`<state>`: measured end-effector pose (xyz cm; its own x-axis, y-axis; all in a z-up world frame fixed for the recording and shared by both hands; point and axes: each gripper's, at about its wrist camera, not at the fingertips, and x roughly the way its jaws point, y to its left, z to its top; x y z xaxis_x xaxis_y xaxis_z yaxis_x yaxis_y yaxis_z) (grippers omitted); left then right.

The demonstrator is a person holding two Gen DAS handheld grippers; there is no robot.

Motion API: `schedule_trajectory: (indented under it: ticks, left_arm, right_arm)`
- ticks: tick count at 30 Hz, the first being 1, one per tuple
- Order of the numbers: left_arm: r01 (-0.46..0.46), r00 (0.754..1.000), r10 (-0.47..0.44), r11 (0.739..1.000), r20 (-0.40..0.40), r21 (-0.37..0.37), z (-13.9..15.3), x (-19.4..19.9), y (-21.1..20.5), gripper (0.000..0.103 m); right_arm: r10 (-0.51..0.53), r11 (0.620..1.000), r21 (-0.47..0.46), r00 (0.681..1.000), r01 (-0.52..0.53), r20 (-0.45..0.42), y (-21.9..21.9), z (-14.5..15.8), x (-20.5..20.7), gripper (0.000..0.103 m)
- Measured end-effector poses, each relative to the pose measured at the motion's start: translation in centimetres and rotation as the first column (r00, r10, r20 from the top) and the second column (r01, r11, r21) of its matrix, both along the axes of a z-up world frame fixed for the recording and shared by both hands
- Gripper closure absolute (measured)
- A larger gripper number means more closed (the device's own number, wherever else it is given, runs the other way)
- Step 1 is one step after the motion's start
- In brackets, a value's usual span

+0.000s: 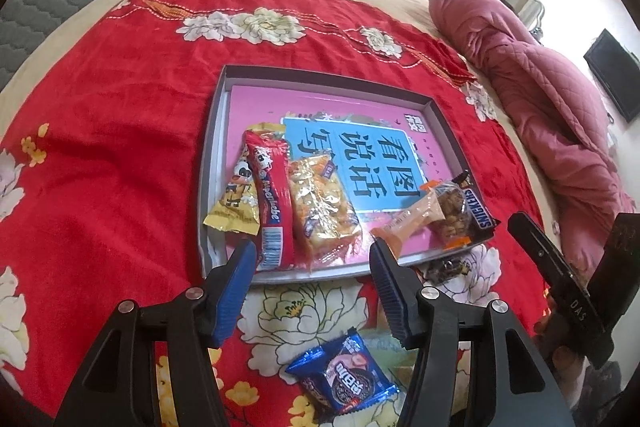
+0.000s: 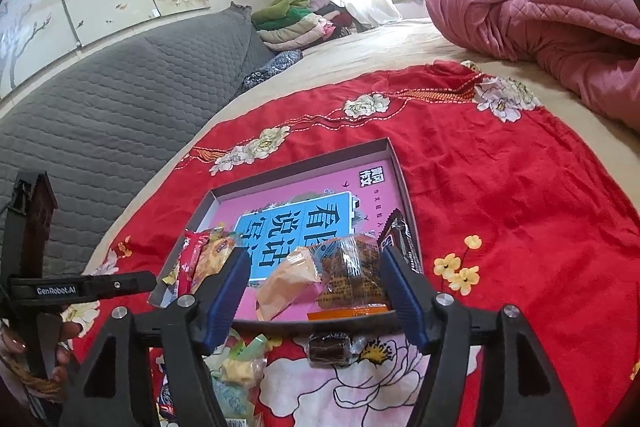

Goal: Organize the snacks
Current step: 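Withdraw both open tools from the tray toward the remaining snacks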

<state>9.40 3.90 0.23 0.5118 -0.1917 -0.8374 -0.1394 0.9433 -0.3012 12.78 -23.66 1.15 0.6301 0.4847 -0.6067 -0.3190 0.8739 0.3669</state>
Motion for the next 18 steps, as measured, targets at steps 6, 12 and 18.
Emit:
schedule_trajectory:
  ticks: [6, 12, 18]
  left_arm:
    - [0.017, 1.000, -0.017, 1.000, 0.011, -0.009, 0.6, -0.8, -0.1, 0.042]
    - [0.033, 0.999, -0.033, 0.999, 0.012, -0.028, 0.9, -1.5, -0.3, 0.042]
    - [0.063, 0.998, -0.062, 0.997, 0.018, -0.036, 1.2, -2.1, -0.8, 0.042]
  right_arm:
    - [-0.028, 1.000, -0.014, 0.999, 0.028, 0.025, -0.4, 0.8, -1.1, 0.028]
    - [-0.056, 0.998, -0.039, 0.998, 0.057, 0.032, -0.4, 1.5, -1.8, 0.025]
    - [-0.068, 0.995, -0.074, 0.996, 0.072, 0.056, -0.1, 2.7, -2.9, 0.025]
